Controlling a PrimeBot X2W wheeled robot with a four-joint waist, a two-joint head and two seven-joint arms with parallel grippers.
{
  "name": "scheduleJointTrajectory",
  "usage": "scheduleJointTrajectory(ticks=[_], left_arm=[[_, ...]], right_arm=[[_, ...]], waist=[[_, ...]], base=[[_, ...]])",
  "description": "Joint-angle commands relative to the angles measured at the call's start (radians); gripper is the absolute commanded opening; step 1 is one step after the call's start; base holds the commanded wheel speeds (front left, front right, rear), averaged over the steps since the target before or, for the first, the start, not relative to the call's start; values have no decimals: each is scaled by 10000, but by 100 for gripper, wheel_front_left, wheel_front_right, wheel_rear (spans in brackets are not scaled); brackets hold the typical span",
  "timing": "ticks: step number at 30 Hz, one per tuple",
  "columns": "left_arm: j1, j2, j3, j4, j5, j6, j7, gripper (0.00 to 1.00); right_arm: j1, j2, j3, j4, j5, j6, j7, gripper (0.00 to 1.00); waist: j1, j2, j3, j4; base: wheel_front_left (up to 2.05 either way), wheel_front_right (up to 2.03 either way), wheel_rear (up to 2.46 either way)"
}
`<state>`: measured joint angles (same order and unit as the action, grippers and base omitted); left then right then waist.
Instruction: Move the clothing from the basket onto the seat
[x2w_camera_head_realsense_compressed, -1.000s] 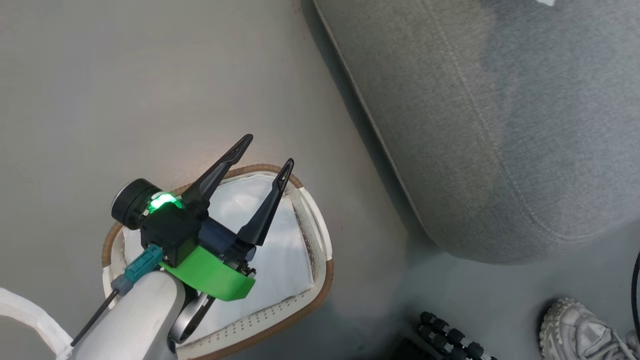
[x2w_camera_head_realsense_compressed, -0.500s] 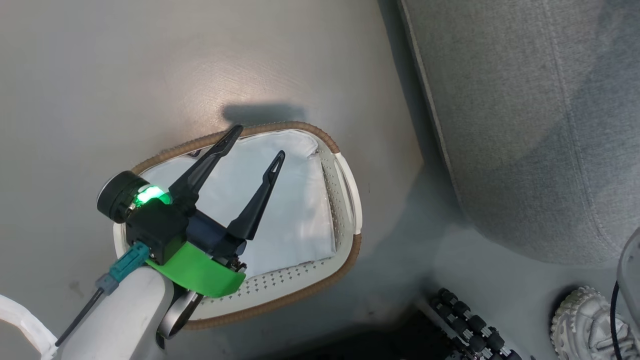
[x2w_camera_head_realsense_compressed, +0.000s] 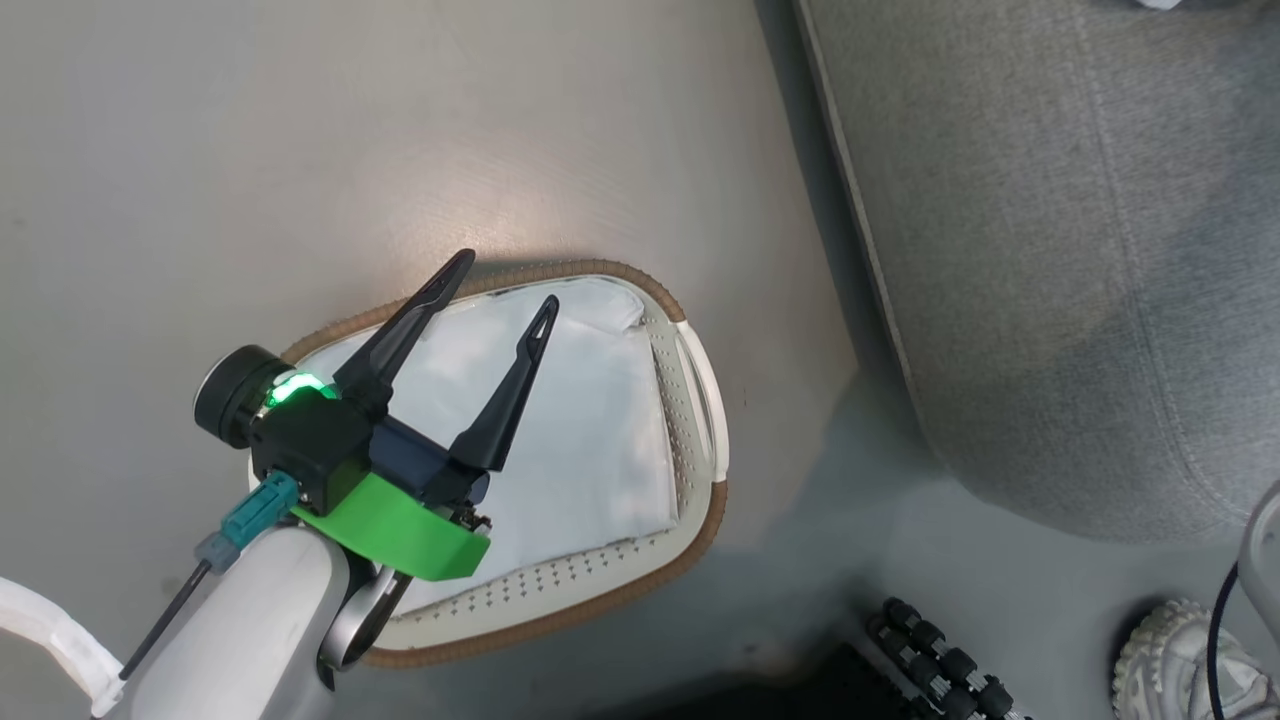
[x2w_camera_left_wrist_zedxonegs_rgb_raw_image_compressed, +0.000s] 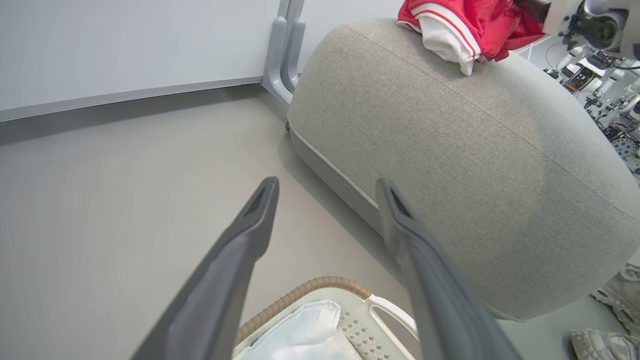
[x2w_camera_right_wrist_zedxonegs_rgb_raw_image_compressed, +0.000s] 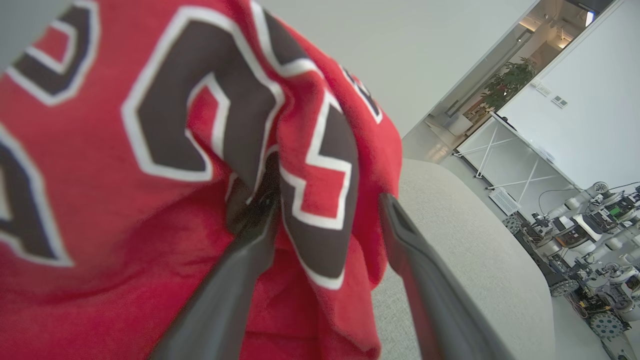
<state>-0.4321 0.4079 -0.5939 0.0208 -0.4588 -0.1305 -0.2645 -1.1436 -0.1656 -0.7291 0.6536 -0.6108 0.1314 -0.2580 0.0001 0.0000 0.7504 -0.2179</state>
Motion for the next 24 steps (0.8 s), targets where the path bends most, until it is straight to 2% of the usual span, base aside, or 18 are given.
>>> scheduleJointTrajectory(ticks=[1,6,15,24], left_arm=[[-123,-64,48,61,-46,-4,6,100],[248,-487,412,562,27,-4,7,100],[907,-1095,1269,1440,228,-4,7,100],[1500,-1695,2658,2304,651,-4,5,100]], right_arm=[[215,-93,-6,134,77,-14,-59,100],[1576,-117,1019,-585,1230,-14,-78,100],[3949,296,2890,-2203,2913,-14,-82,100],[5204,754,4648,-2845,4325,-14,-83,100]], waist=[[-1,0,-475,3],[-1,0,-1523,76],[-1,0,-3143,227],[-1,0,-4416,693]], base=[[0,0,0],[0,0,0],[0,0,0],[0,0,0]])
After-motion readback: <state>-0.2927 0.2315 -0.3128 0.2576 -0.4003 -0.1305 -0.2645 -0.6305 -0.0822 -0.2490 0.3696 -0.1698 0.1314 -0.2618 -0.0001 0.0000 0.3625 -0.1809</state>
